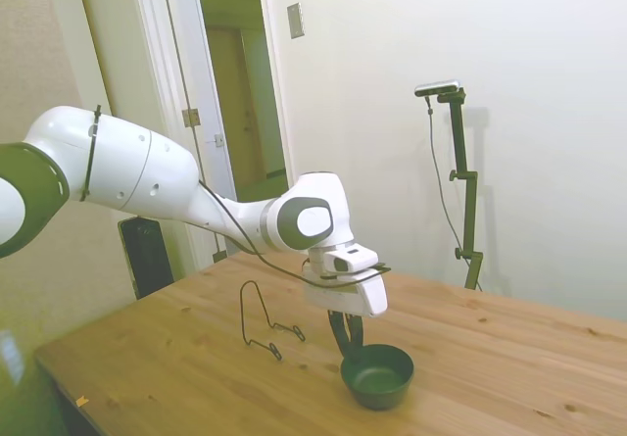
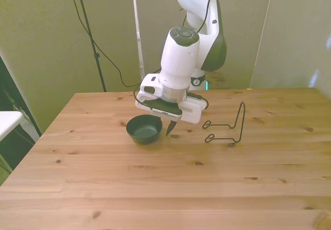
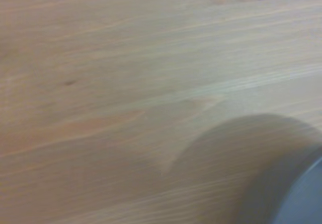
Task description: Load the bowl
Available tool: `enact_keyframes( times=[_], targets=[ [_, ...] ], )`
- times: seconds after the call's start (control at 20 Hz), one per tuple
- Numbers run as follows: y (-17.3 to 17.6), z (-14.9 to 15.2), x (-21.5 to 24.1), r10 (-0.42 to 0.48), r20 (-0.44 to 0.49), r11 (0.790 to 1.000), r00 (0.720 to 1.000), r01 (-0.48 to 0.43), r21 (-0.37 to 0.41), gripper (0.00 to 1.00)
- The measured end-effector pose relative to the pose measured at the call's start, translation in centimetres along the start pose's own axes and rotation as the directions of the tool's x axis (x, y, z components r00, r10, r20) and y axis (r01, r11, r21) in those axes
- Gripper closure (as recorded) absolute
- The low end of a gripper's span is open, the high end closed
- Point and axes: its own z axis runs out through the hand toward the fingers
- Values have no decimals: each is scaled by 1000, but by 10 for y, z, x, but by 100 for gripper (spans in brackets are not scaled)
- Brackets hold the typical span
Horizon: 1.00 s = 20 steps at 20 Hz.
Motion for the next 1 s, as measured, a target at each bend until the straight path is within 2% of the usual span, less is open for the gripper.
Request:
enact_keyframes(
  times=[0.2,0.3,0.5,0.65,0.75,0.85,1.0],
  targets=[
    [-6,-5,-9,-10,17,1000,1000,10,6,100],
    [-4,-18,-16,-16,29,1000,999,15,25,100],
    [22,-82,-52,-110,123,983,986,91,157,100],
    [68,-138,-79,-198,179,950,964,144,277,100],
    [104,-161,-96,-267,225,916,937,173,363,100],
    [121,-167,-94,-317,260,879,912,180,441,100],
    [125,-154,-72,-381,333,825,862,154,544,100]
  ],
)
